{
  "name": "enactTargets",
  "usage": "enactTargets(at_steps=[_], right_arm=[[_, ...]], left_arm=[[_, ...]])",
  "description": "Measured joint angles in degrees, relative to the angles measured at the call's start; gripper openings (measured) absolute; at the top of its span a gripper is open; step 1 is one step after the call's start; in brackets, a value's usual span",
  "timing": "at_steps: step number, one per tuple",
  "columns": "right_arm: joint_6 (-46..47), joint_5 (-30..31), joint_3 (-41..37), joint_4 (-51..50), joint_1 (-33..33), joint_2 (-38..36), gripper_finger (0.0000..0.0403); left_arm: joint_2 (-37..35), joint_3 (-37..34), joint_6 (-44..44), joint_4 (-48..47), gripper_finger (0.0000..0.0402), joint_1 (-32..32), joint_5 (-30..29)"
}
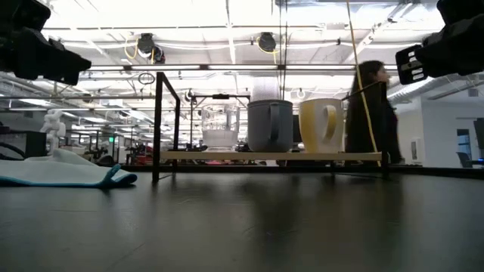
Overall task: Stack small to large cups/mugs on shelf
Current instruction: Return to Home Position
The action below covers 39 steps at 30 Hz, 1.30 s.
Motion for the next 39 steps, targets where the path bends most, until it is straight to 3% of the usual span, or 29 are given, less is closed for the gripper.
enactTargets(at_steps=[12,21,29,39], right_arm=[[-0.73,2.5,-0.97,4.97,0.0,-2.45,0.0],[0.05,2.48,-7.28,10.71,0.04,-7.03,0.0],[-2.06,2.48,-7.54,9.42,0.04,-10.11,0.0],[-3.79,2.48,-7.65,8.72,-0.07,-10.19,0.0]], left_arm=[[0.02,0.0,-4.9,0.47,0.0,3.19,-2.95],[0.02,-0.35,3.4,10.25,0.0,3.58,-2.7],[0.02,-0.41,6.59,9.93,0.0,8.64,1.95],[0.17,-0.46,6.64,8.63,0.0,19.49,13.61]])
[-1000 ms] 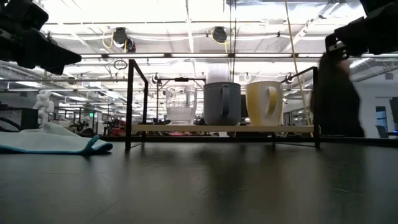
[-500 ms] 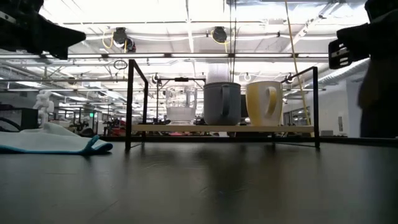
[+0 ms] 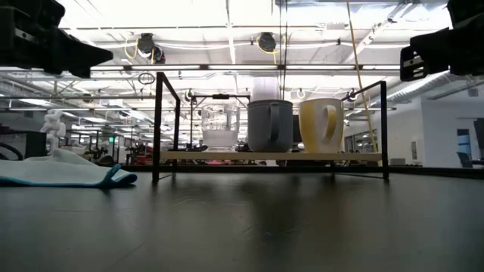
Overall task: Stack small to large cups/mugs on shelf
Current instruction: Return to Home Position
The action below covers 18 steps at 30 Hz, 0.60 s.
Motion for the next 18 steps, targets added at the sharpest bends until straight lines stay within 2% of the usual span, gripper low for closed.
enactTargets(at_steps=[12,18], right_arm=[[1.77,-0.15,-0.07,-0.43,-1.0,0.02,0.0],[1.8,-0.22,-0.11,-0.9,-1.0,0.03,0.0]], left_arm=[[1.6,0.0,-0.63,-1.89,0.0,9.16,12.27],[2.97,-0.04,-2.04,-0.37,0.0,11.92,15.74]])
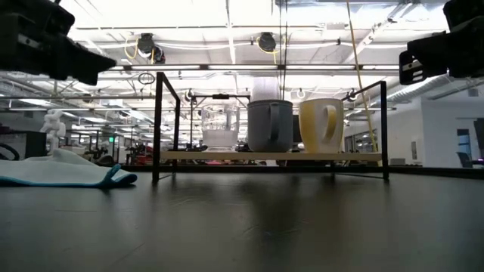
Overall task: Stack small to large cups/mugs on shelf
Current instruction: Return to Home Position
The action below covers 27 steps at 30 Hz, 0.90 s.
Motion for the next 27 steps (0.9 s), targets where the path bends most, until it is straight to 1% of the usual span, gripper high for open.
enactTargets(at_steps=[5,10,15,22,27], right_arm=[[0.37,0.0,0.0,-0.05,0.0,0.01,0.0],[0.07,-0.02,0.0,-0.05,0.0,-0.01,0.0],[1.46,-0.04,-0.02,-0.05,0.0,-0.01,0.0],[1.47,-0.07,-0.02,-0.05,0.02,-0.01,0.0],[1.45,-0.07,-0.04,-0.05,0.02,-0.01,0.0]], left_arm=[[0.0,0.02,-0.84,5.06,0.0,1.17,1.94],[0.0,0.02,-0.45,5.87,0.0,2.01,2.1],[0.0,0.02,-1.01,5.38,0.0,2.05,5.41],[0.0,0.02,-1.37,3.05,0.0,2.09,5.57],[0.0,0.02,-1.41,1.43,0.0,2.07,8.14]])
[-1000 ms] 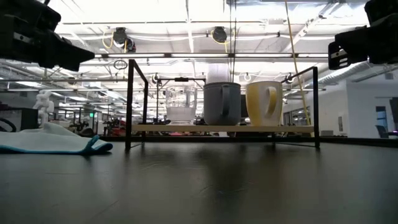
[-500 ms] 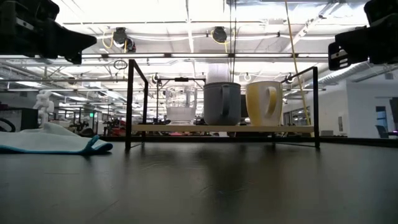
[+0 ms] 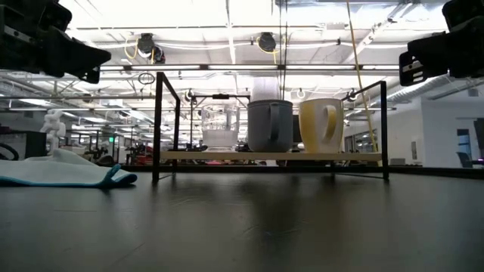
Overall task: Stack small to large cups/mugs on shelf
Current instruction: Return to Home Position
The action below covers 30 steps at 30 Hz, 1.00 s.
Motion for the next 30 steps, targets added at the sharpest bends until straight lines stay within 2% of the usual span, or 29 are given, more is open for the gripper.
enactTargets(at_steps=[14,24,30], right_arm=[[-1.89,0.0,0.0,2.03,0.02,0.0,0.0],[-0.28,0.0,0.0,1.75,0.0,0.0,0.0],[0.9,-1.55,0.0,0.5,0.07,0.22,0.0]], left_arm=[[0.0,0.0,-1.11,-0.54,0.0019,0.02,-1.24],[0.0,0.02,-1.77,-0.99,0.0003,0.02,-1.83],[0.0,0.02,-2.14,-0.61,0.0023,0.02,-1.86]])
